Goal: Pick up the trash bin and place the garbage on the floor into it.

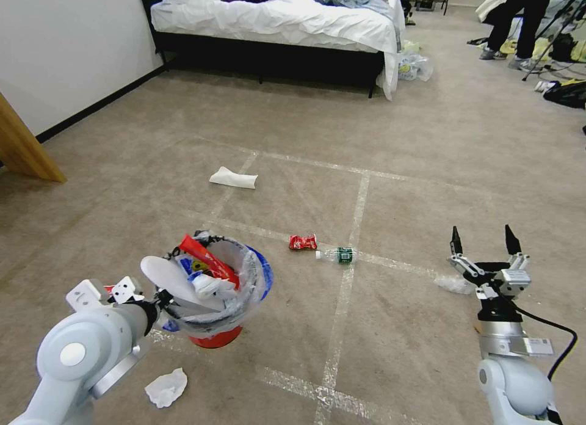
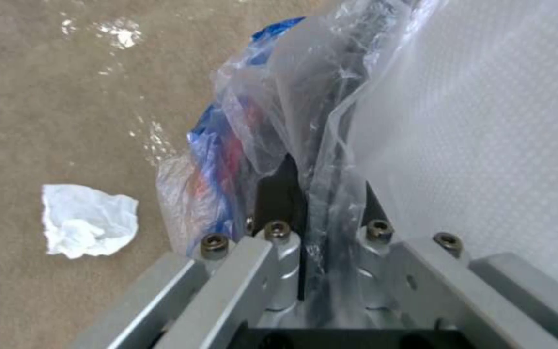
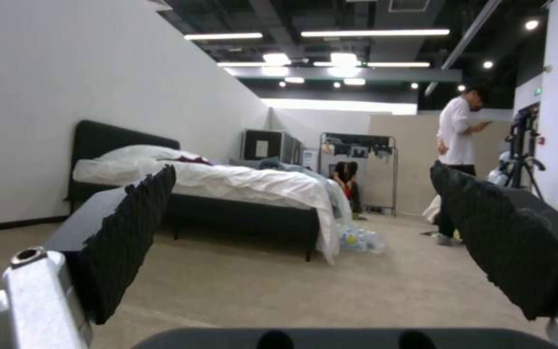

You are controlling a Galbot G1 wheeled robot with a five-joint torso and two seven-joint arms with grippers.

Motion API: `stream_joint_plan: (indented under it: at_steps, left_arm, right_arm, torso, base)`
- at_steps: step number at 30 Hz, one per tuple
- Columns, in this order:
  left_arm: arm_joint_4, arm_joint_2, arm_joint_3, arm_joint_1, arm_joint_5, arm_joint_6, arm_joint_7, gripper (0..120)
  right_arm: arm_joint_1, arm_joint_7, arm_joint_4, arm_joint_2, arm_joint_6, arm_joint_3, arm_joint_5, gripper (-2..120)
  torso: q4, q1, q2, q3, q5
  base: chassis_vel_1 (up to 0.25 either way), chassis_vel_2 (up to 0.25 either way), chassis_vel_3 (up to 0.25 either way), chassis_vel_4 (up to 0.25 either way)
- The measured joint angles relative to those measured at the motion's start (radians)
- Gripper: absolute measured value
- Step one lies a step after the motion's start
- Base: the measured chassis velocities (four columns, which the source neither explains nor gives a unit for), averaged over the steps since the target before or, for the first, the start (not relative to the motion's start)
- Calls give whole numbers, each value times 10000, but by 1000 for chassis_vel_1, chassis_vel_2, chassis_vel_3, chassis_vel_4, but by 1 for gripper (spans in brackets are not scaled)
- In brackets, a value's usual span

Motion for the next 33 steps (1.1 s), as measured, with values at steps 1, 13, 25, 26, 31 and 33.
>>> stream_joint_plan:
  at_steps: [1, 13, 25, 26, 31, 33]
  left_arm:
    - [0, 0, 0, 0, 0, 0, 0, 4]
    - [-163, -175, -426, 484, 162, 5, 9, 4]
    - [-119, -198, -524, 587, 164, 23, 52, 4]
    - [-108, -190, -517, 554, 159, 23, 56, 4]
    - [-67, -173, -489, 479, 140, 20, 60, 4]
    - [-54, -174, -426, 443, 140, 8, 66, 4]
  right_arm:
    - [0, 0, 0, 0, 0, 0, 0, 100]
    - [512, -28, -573, -149, 58, -708, 59, 100]
    - [826, -39, -833, -98, 73, -1025, 25, 100]
    - [846, -39, -860, -97, 70, -1043, 19, 100]
    - [890, -40, -931, -97, 64, -1081, 13, 100]
    - [934, -71, -989, -113, 66, -1103, 47, 100]
  torso:
    - [0, 0, 0, 0, 0]
    - [0, 0, 2, 0, 0]
    - [1, -1, 2, 0, 0]
    - [1, 0, 2, 0, 0]
    - [-1, 0, 2, 0, 0]
    - [0, 0, 2, 0, 1]
  base:
    - [0, 0, 0, 0]
    - [0, 0, 0, 0]
    - [0, 0, 0, 0]
    - [0, 0, 0, 0]
    - [0, 0, 0, 0]
    - [0, 0, 0, 0]
